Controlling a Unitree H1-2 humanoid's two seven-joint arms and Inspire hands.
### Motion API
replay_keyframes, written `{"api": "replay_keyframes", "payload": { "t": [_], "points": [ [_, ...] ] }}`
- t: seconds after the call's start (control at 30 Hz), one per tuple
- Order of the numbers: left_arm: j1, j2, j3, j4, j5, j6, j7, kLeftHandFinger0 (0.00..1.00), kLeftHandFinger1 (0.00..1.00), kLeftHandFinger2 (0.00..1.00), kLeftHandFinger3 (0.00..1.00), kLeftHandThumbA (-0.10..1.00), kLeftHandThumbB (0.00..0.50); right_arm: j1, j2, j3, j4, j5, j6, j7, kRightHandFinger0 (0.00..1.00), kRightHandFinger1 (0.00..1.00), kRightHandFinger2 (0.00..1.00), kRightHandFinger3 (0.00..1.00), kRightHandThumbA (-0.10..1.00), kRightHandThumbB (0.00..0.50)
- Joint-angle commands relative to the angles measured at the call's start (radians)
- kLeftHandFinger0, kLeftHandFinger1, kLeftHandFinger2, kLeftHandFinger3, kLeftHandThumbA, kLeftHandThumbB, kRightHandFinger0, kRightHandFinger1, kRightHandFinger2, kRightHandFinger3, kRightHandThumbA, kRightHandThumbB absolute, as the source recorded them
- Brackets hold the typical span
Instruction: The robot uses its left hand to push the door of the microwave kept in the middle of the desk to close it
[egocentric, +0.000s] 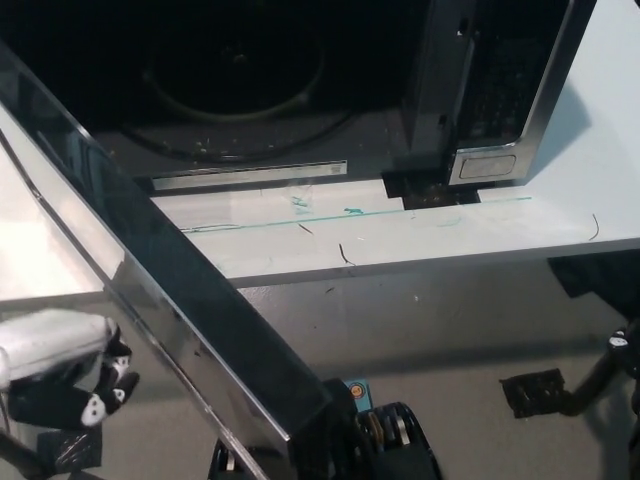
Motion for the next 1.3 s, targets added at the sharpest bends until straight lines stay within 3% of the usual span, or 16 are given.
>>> {"api": "replay_keyframes", "payload": {
  "t": [0.0,0.03,0.1,0.13,0.27,0.37,0.5,0.6,0.63,0.67,0.73,0.8,0.9,1.03,1.13,1.27],
  "points": [
    [-0.121,0.084,0.162,-0.205,-0.175,0.060,0.079,0.36,0.39,0.39,0.26,-0.10,0.090,0.015,-0.019,0.000,-0.024,0.010,-0.050,-0.018,1.00,1.00,1.00,1.00,0.21,0.037],
    [-0.123,0.075,0.170,-0.211,-0.176,0.060,0.084,0.35,0.36,0.34,0.26,-0.10,0.082,0.020,-0.020,0.002,-0.030,0.007,-0.046,-0.020,1.00,1.00,1.00,1.00,0.21,0.035],
    [-0.147,0.033,0.188,-0.226,-0.135,0.060,0.084,0.24,0.26,0.25,0.28,-0.10,0.133,0.029,-0.023,0.013,-0.042,-0.007,-0.033,-0.027,1.00,1.00,1.00,1.00,0.24,0.024],
    [-0.162,0.013,0.192,-0.234,-0.119,0.060,0.082,0.25,0.26,0.23,0.29,-0.10,0.137,0.030,-0.019,0.009,-0.047,0.000,-0.030,-0.031,1.00,1.00,1.00,1.00,0.23,0.031],
    [-0.208,-0.049,0.174,-0.234,-0.019,0.060,0.083,0.28,0.25,0.21,0.28,-0.10,0.144,0.038,-0.018,0.004,-0.047,0.011,-0.036,-0.034,1.00,1.00,1.00,1.00,0.19,0.042],
    [-0.256,-0.106,0.136,-0.197,0.059,0.034,0.093,0.14,0.17,0.23,0.32,-0.10,0.148,0.041,-0.018,0.005,-0.046,0.014,-0.025,-0.034,1.00,1.00,1.00,0.99,0.20,0.031],
    [-0.272,-0.169,0.099,-0.107,0.127,-0.042,0.102,0.07,0.11,0.21,0.30,-0.10,0.168,0.046,-0.020,0.016,-0.046,0.004,-0.025,-0.037,1.00,1.00,1.00,1.00,0.20,0.017],
    [-0.278,-0.202,0.038,-0.005,0.206,-0.094,0.105,0.04,0.09,0.19,0.30,-0.10,0.148,0.044,-0.023,0.024,-0.031,0.003,-0.034,-0.033,1.00,1.00,1.00,1.00,0.20,0.015],
    [-0.276,-0.204,0.038,-0.004,0.209,-0.097,0.105,0.04,0.08,0.18,0.30,-0.10,0.147,0.045,-0.024,0.024,-0.031,0.003,-0.034,-0.034,1.00,1.00,1.00,1.00,0.20,0.014],
    [-0.296,-0.237,-0.023,0.109,0.267,-0.157,0.117,0.12,0.16,0.27,0.39,-0.10,0.137,0.047,-0.019,0.019,-0.044,0.009,-0.021,-0.040,1.00,1.00,1.00,1.00,0.20,0.019],
    [-0.301,-0.257,-0.046,0.174,0.291,-0.205,0.136,0.08,0.13,0.25,0.39,-0.10,0.141,0.048,-0.018,0.019,-0.042,0.011,-0.028,-0.038,1.00,1.00,1.00,1.00,0.18,0.024],
    [-0.329,-0.279,-0.104,0.279,0.355,-0.210,0.134,0.16,0.22,0.36,0.46,-0.10,0.130,0.051,-0.018,0.020,-0.048,0.007,-0.021,-0.044,1.00,1.00,1.00,1.00,0.20,0.020],
    [-0.359,-0.308,-0.137,0.451,0.388,-0.297,0.186,0.22,0.25,0.37,0.47,-0.10,0.129,0.054,-0.011,0.001,-0.054,0.036,-0.027,-0.024,1.00,1.00,1.00,1.00,0.15,0.019],
    [-0.403,-0.338,-0.156,0.591,0.428,-0.360,0.245,0.29,0.31,0.42,0.51,-0.10,0.115,0.049,-0.016,0.015,-0.046,0.023,-0.019,-0.031,1.00,1.00,1.00,1.00,0.20,0.025],
    [-0.432,-0.356,-0.161,0.669,0.449,-0.377,0.268,0.29,0.31,0.41,0.51,-0.10,0.113,0.049,-0.020,0.019,-0.039,0.021,-0.026,-0.027,1.00,1.00,1.00,1.00,0.21,0.029],
    [-0.469,-0.377,-0.164,0.773,0.481,-0.412,0.306,0.19,0.25,0.38,0.49,-0.10,0.118,0.048,-0.016,0.017,-0.037,0.031,-0.031,-0.021,1.00,1.00,1.00,1.00,0.21,0.027]
  ]
}}
